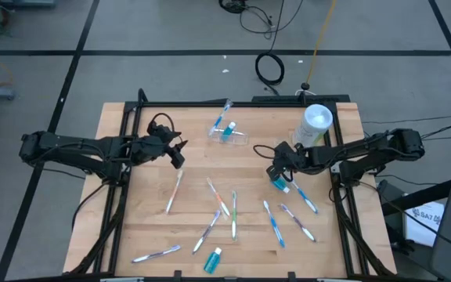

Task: Pick & Place toothbrushing station
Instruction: Put the top green toothbrush into the transparent organizer

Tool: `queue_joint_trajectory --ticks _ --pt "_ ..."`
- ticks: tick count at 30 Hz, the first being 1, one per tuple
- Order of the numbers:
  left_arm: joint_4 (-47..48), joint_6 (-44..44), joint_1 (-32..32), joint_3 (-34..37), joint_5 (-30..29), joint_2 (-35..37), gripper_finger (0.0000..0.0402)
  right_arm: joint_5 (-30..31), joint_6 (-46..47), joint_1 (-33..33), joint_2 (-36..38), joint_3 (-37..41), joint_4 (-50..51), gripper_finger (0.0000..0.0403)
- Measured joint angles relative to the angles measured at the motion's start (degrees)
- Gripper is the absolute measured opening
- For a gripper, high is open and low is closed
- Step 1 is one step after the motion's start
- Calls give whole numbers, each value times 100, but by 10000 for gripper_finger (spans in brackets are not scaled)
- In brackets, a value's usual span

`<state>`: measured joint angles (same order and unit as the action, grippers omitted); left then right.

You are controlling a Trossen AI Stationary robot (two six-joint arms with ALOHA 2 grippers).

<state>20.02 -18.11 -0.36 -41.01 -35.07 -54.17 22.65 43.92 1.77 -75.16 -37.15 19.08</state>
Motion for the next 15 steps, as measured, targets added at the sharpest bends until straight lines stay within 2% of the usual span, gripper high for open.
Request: queue_joint_trajectory --ticks 4,11,15 --pt "-52 143 0 0 -1 0 189 287 176 85 0 76 -6 115" --pt "-77 215 0 0 -2 0 189 332 209 84 0 88 -3 114" --pt "-245 341 0 0 -5 0 189 601 454 86 0 244 -61 114"
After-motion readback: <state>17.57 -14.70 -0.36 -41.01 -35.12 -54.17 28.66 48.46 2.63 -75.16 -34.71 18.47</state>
